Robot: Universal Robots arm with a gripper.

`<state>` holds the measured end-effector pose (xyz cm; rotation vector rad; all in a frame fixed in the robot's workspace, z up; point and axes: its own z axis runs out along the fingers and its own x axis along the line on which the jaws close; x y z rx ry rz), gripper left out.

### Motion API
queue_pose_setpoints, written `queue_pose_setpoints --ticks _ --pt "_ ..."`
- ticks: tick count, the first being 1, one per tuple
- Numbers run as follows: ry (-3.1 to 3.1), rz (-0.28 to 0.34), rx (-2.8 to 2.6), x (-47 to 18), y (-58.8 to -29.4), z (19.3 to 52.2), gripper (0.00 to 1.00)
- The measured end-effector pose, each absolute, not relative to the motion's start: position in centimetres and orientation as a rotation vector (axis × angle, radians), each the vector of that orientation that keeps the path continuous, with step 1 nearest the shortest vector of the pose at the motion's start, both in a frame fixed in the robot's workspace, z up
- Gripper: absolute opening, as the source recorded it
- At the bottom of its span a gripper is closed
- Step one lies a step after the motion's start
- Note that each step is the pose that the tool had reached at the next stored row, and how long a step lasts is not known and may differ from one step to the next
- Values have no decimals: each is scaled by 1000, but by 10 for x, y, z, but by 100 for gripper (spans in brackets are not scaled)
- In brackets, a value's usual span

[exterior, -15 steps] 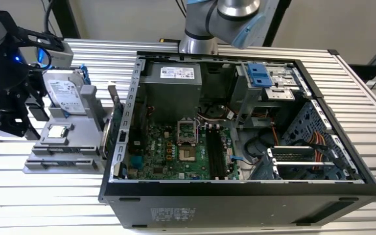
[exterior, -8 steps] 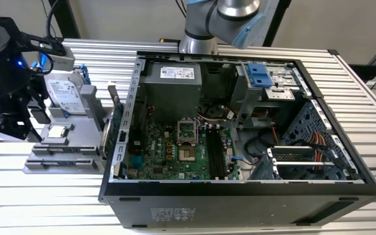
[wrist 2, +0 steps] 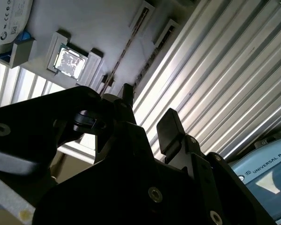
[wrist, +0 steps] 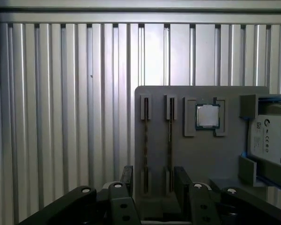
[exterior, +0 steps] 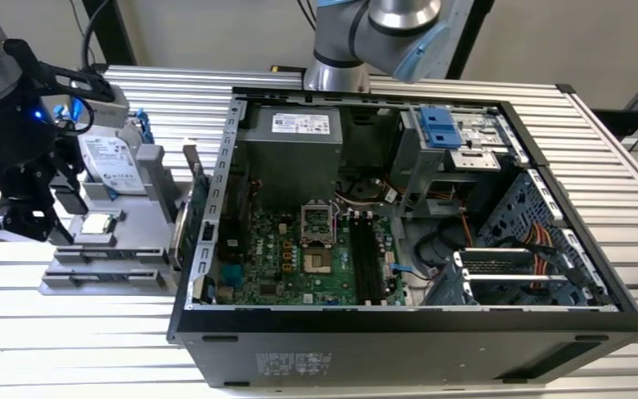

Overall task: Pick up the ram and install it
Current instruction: 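Pick up the ram and move it above insertion slot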

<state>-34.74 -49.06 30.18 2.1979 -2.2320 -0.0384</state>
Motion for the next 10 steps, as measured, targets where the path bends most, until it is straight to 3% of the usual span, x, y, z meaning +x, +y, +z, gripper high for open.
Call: queue_pose_setpoints --ticks 10 --pt "-2233 -36 2195 -347 -491 294 100"
